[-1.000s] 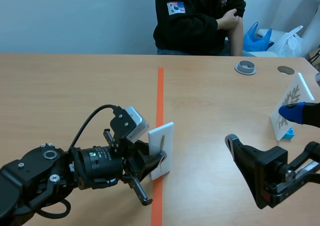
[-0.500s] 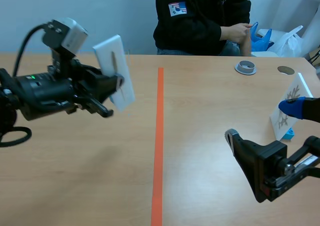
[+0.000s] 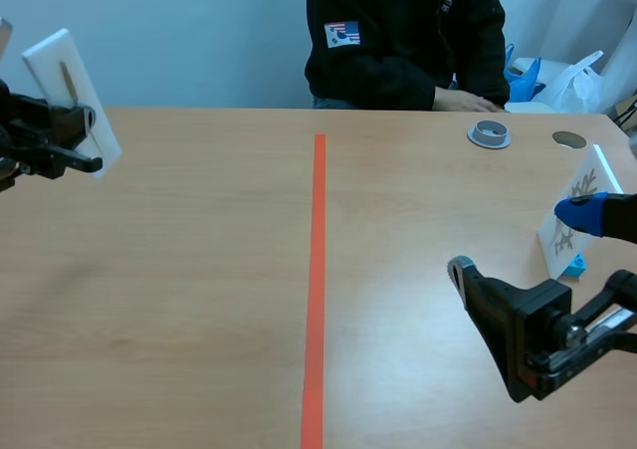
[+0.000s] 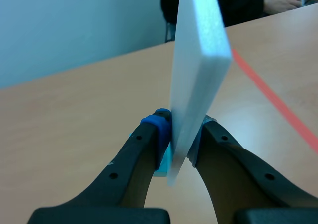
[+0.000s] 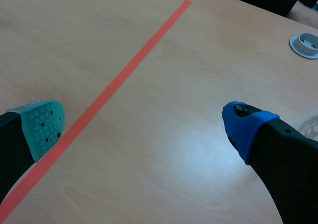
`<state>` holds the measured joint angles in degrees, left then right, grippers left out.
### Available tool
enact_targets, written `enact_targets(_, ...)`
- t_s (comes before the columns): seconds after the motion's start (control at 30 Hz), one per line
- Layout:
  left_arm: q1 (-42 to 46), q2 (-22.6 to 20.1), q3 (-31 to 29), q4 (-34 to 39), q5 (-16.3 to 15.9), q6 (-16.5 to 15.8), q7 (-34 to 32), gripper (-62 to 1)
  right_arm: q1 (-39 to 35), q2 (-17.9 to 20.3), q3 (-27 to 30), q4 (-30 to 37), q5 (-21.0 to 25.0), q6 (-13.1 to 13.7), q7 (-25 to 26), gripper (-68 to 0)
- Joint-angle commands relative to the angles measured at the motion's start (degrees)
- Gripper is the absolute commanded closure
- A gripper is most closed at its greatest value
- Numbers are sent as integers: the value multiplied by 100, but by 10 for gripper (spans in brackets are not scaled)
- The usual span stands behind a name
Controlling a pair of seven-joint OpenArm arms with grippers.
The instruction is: Sort the leaf by its shape. The table is split by an orange tape line. A compound leaf with several leaflets goes to the left side, a simple leaf with one blade goes to the right side. Return to the home posture when a red brick is placed on the table.
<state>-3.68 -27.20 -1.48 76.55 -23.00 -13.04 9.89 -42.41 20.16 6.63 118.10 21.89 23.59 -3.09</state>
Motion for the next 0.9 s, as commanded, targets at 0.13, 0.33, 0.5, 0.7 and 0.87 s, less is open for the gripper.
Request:
enact_targets(0.13,-407,-28,37,-1071,-35,48,-461,-42,68,31,52,15,37,0,85,-679)
enact_targets(0.33,-903,-28,37,-2258,-11,118,-1152,-42,68,31,52,15,37,0,85,-679)
enact_targets(0.5,-1255,-28,37,-3139,11,138,-1517,-42,68,31,52,15,39,0,85,-679)
enact_targets(0.7,-1447,-28,39,-3869,13,138,-1958,-42,68,31,52,15,39,0,85,-679)
enact_targets(0.87,-1475,-31,63,-4194,11,136,-2050,-42,68,31,52,15,39,0,85,-679)
